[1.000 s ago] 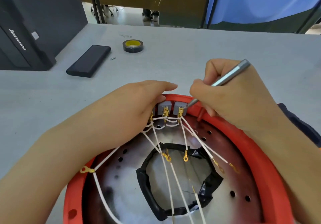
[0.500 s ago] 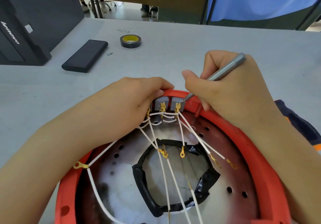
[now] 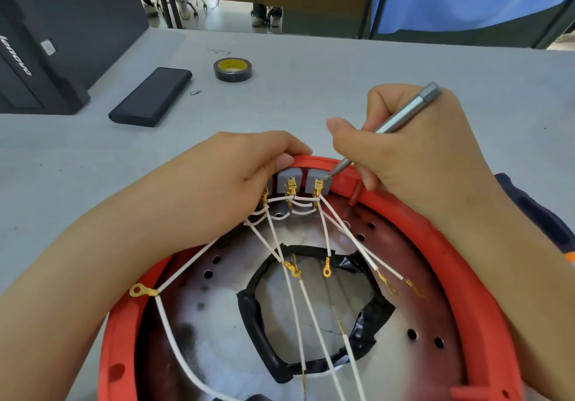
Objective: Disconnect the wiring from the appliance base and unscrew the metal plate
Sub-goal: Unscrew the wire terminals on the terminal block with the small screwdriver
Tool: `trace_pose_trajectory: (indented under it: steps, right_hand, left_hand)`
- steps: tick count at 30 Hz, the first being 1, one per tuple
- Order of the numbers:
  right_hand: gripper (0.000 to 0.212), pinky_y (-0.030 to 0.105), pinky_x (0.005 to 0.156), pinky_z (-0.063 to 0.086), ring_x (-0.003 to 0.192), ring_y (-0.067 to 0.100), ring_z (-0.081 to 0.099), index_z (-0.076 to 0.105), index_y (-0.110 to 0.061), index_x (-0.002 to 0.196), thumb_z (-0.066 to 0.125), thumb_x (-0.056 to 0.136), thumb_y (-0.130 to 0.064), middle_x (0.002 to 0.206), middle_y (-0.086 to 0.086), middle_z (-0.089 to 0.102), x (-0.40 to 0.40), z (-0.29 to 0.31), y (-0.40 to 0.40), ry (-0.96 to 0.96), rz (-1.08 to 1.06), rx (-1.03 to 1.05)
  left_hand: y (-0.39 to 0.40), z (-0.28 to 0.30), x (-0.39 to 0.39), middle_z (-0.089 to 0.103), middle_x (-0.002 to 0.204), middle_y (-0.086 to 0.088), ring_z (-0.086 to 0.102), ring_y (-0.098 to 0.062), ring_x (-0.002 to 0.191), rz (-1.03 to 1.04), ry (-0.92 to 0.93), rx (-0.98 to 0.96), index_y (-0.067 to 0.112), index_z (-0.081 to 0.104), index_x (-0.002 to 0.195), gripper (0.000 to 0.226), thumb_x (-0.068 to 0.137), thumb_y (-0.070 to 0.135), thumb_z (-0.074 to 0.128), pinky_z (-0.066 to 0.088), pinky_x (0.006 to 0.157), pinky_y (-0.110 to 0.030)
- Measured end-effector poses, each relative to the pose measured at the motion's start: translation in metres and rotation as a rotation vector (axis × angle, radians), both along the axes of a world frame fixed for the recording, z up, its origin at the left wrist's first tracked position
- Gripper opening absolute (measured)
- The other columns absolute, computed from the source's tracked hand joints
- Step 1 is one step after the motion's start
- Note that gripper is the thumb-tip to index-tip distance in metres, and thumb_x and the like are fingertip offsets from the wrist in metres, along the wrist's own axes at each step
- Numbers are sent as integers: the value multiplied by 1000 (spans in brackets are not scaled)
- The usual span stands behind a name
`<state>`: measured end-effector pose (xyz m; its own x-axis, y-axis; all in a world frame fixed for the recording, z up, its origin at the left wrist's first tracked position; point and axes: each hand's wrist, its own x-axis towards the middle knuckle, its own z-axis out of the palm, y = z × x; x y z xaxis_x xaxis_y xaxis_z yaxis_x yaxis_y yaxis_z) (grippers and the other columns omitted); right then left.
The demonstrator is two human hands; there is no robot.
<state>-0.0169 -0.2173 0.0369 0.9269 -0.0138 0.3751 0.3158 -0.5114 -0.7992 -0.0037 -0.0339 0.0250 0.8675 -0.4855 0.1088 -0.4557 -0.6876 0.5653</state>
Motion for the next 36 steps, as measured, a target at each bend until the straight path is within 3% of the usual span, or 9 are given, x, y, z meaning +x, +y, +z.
trace_pose_trajectory:
  steps: [8, 11, 15, 19, 23, 28, 36]
  right_hand:
    - [35, 11, 34, 25, 28, 11, 29, 34, -15, 49, 59, 71, -3, 31, 3, 40, 10, 2, -3, 228, 73, 129]
    - [38, 10, 34, 23, 28, 12, 27, 31, -16, 49, 57, 72, -1, 31, 4, 35, 16, 6, -4, 339, 107, 157]
    - [39, 10, 32, 21, 25, 10, 25, 28, -15, 50, 55, 75, -1, 32, 3, 32, 22, 8, -4, 437, 127, 191]
    - [38, 11, 30, 20, 25, 9, 26, 32, -14, 48, 55, 75, -3, 29, 1, 35, 16, 6, 0, 339, 78, 188]
    - [35, 12, 32, 23, 25, 10, 30, 34, -14, 51, 57, 74, -4, 28, -4, 35, 5, 3, -1, 115, 53, 197]
    - [32, 14, 35, 30, 26, 10, 35, 36, -15, 51, 58, 73, -8, 29, -2, 41, 6, 0, 0, 97, 52, 56]
    - [32, 14, 35, 30, 27, 11, 35, 35, -13, 51, 58, 73, -7, 29, -1, 41, 6, 0, 0, 101, 50, 37]
  left_hand:
    - [-1, -1, 1, 65, 93, 20, 57, 1, 87, 8, 16, 7, 48, 56, 109, 30, 93, 36, 33, 43, 79, -16]
    - [-1, -1, 3, 63, 83, 24, 54, 7, 82, 10, 14, 5, 48, 56, 109, 30, 94, 35, 35, 38, 68, -6]
    - [0, -2, 3, 61, 76, 27, 53, 10, 73, 6, 20, 7, 48, 57, 107, 29, 93, 35, 35, 35, 60, -5]
    - [0, -1, 2, 67, 90, 16, 58, -1, 83, 21, 29, -1, 51, 56, 105, 28, 93, 37, 35, 46, 79, -21]
    - [0, -1, 0, 68, 93, 11, 62, -9, 88, 6, 32, -13, 48, 57, 108, 27, 97, 33, 37, 48, 83, -38]
    - [1, -1, 0, 67, 91, 14, 59, -2, 85, 5, 35, -20, 51, 56, 107, 29, 90, 42, 34, 47, 81, -24]
    - [1, -2, 0, 67, 91, 13, 59, -3, 85, 5, 33, -20, 52, 55, 109, 34, 86, 47, 31, 47, 83, -29]
